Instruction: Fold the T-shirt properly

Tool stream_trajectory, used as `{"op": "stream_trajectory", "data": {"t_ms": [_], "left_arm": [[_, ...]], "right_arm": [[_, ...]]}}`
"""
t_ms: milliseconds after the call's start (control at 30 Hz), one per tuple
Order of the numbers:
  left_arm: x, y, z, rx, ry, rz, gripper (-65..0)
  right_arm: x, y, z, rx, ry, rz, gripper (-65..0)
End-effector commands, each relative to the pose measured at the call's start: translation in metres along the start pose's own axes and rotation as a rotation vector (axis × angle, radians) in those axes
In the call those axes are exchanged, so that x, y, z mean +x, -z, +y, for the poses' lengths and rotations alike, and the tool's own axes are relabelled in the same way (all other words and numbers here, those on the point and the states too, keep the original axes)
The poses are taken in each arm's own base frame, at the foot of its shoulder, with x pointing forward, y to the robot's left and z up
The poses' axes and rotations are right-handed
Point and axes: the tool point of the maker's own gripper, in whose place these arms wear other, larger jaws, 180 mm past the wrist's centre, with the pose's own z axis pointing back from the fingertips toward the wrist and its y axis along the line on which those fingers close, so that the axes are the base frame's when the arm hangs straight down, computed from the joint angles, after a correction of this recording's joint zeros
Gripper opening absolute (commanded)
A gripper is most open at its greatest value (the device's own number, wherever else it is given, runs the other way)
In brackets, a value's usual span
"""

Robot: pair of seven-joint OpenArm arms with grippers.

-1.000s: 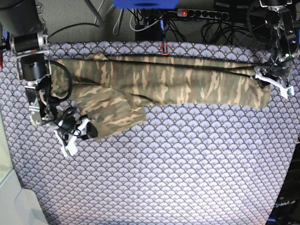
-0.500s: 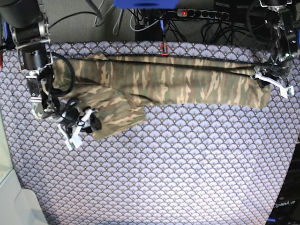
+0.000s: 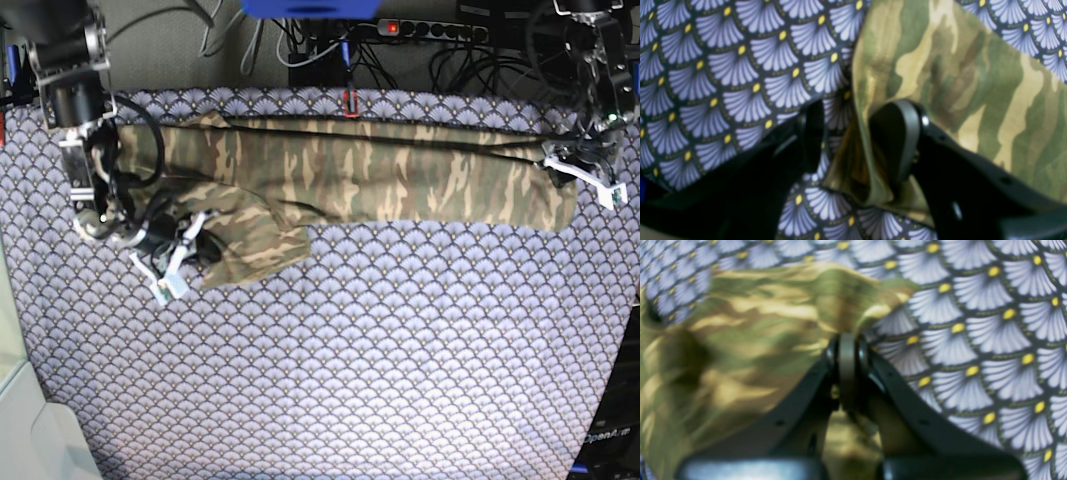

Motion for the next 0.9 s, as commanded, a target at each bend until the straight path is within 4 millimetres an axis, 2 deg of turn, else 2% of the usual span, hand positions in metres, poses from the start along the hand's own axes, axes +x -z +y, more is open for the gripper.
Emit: {"op": "stream_trajectory", "data": {"t_ms": [0, 200, 433, 533, 667, 867], "left_arm": [[0.013, -0.002, 0.004, 0.006, 0.014, -0.033, -35.3], [0.013, -0.002, 0.004, 0.006, 0.014, -0.033, -35.2], [0.015, -0.003, 0.006, 0.009, 0.019, -0.035, -35.2], [0.015, -0.003, 0.006, 0.009, 0.019, -0.035, -35.2], [0.014, -0.003, 0.006, 0.009, 0.02, -0.033, -35.2], [0.014, -0.004, 0.009, 0.015, 0.018, -0.034, -35.2]], "right_arm": [[0.025, -0.009, 0.0, 0.003, -0.036, -0.072, -65.0], [0.032, -0.033, 0.036, 0.04, -0.156, -0.062, -65.0], [0.049, -0.078, 0.048, -0.014, -0.216, -0.14, -65.0], [0.043, -0.093, 0.056, -0.023, -0.224, -0.147, -65.0], [0.032, -0.105, 0.081, 0.008, -0.238, -0.146, -65.0], [0.006, -0.111, 0.097, 0.038, -0.21, -0.101, -65.0]]}}
